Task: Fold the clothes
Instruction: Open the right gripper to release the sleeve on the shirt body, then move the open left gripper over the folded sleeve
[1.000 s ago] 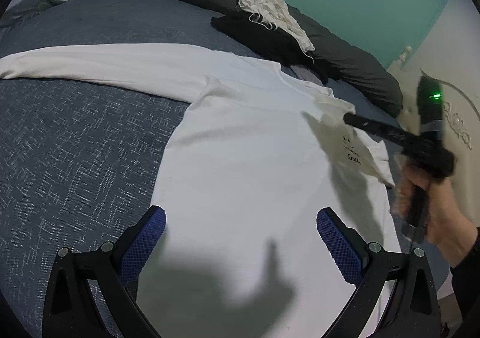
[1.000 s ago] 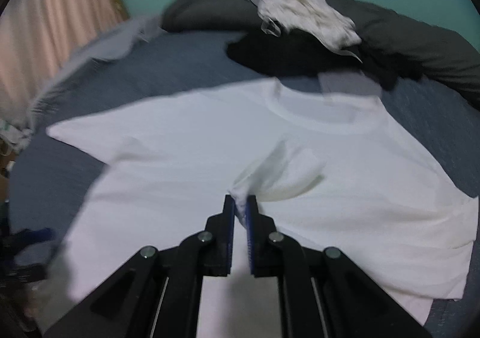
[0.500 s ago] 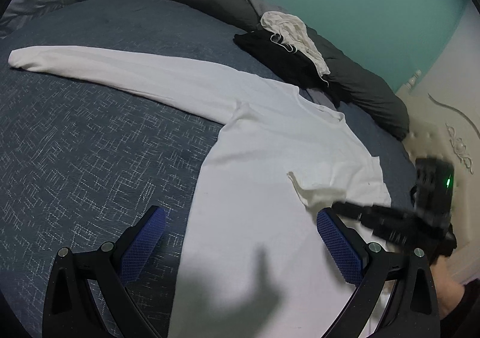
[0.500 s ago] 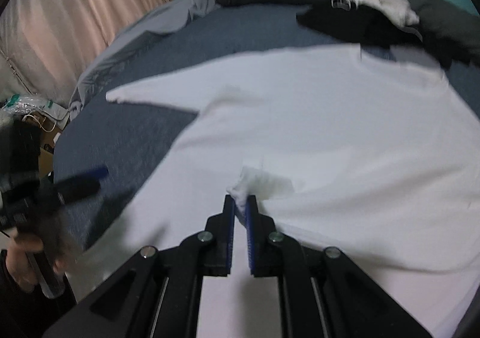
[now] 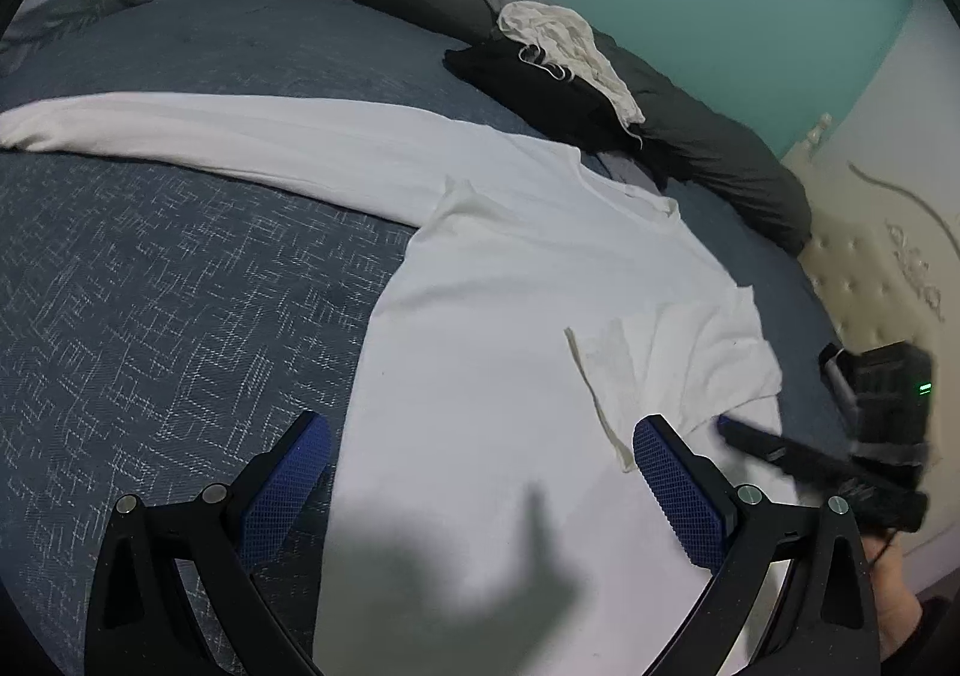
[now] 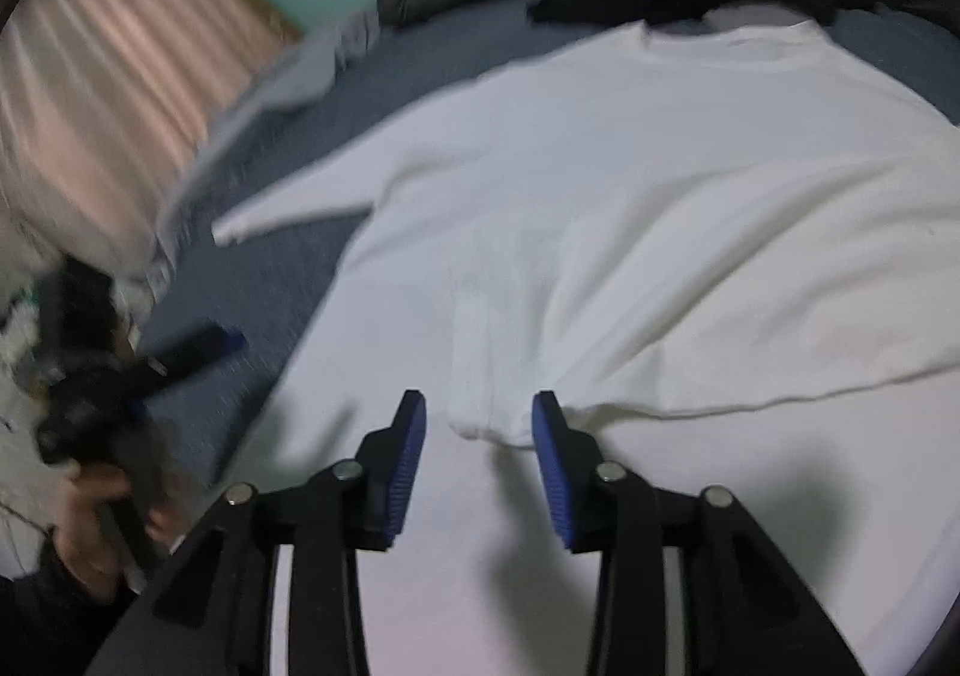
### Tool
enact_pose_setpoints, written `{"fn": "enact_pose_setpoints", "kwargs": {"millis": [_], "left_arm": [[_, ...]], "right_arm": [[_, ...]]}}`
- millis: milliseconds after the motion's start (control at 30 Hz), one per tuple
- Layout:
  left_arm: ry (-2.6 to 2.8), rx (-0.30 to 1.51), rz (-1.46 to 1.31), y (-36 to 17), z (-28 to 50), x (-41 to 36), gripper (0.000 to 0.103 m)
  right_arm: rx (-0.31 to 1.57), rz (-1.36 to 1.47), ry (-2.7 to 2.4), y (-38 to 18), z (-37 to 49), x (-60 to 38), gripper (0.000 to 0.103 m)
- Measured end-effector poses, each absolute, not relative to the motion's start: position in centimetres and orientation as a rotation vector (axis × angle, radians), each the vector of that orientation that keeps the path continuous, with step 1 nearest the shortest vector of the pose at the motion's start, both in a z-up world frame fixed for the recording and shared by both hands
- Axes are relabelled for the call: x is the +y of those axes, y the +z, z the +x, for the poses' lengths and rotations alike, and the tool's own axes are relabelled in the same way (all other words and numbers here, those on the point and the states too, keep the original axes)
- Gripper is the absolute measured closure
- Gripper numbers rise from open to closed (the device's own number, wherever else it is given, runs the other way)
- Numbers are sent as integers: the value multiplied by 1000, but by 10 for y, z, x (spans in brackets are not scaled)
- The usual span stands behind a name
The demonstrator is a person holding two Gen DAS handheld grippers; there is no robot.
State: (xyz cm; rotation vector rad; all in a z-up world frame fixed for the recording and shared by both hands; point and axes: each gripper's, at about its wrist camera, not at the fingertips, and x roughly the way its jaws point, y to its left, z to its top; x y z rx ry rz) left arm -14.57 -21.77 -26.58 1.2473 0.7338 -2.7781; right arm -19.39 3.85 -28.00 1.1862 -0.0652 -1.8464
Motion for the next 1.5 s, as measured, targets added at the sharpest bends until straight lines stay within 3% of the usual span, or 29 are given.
{"fn": "enact_pose_setpoints", "kwargs": {"millis": [167,467,1067,1300,1500], "left_arm": [[-2765,665,1259,-269,-152,-204,0],[-2776,584,1359,-279,-174,-178,0],[-2766,559,1501,-300,-203,-135,0],[-2706,675,1566,-314,-205,-139,0],[-2681,663,1617,-325,-199,-138,0]], "right_arm": [[-258,1132,-1963,-275,-198,84,53],[-435,1143,-1995,-298,-200,130,53],[-482,1117,-1963,-301,-207,143,53],[-505,1102,-1963,-298,-210,146,53],[-530,1095,-1975,-297,-209,150,53]]}}
